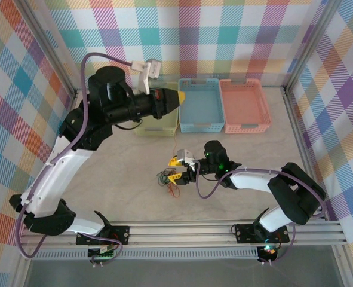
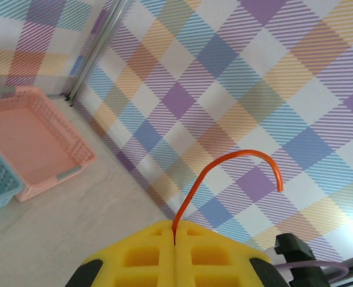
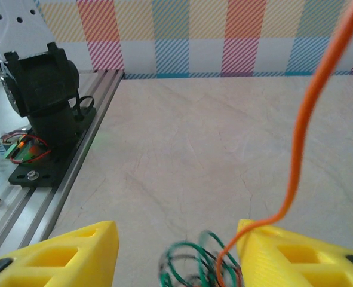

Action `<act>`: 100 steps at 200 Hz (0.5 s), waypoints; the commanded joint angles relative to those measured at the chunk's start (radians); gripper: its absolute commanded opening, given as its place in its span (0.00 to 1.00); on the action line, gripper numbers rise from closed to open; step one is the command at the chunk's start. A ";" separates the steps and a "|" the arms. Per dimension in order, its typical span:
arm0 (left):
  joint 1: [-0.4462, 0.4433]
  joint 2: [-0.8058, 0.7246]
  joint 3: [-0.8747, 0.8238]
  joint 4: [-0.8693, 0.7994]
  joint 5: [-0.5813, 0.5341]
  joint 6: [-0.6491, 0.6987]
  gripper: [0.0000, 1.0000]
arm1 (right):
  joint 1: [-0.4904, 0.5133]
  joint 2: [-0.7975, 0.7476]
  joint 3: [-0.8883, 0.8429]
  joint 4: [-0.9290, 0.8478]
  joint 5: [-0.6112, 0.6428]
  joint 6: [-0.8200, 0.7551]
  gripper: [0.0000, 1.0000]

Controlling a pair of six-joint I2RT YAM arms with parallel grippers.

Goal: Untangle the cables

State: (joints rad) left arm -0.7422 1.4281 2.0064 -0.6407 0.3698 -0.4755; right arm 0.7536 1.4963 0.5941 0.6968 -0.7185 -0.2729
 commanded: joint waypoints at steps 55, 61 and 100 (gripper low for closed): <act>-0.005 0.026 -0.011 0.080 0.054 -0.047 0.00 | 0.004 0.045 0.016 0.081 0.113 0.009 0.43; -0.006 0.026 -0.006 0.081 0.052 -0.046 0.00 | 0.003 0.056 0.014 0.089 0.132 0.012 0.40; -0.006 0.035 0.042 0.063 0.048 -0.041 0.00 | -0.033 0.139 0.024 0.108 0.201 0.070 0.28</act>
State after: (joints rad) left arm -0.7422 1.4616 2.0010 -0.5995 0.4099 -0.5087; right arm 0.7376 1.5967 0.5949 0.7803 -0.5640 -0.2466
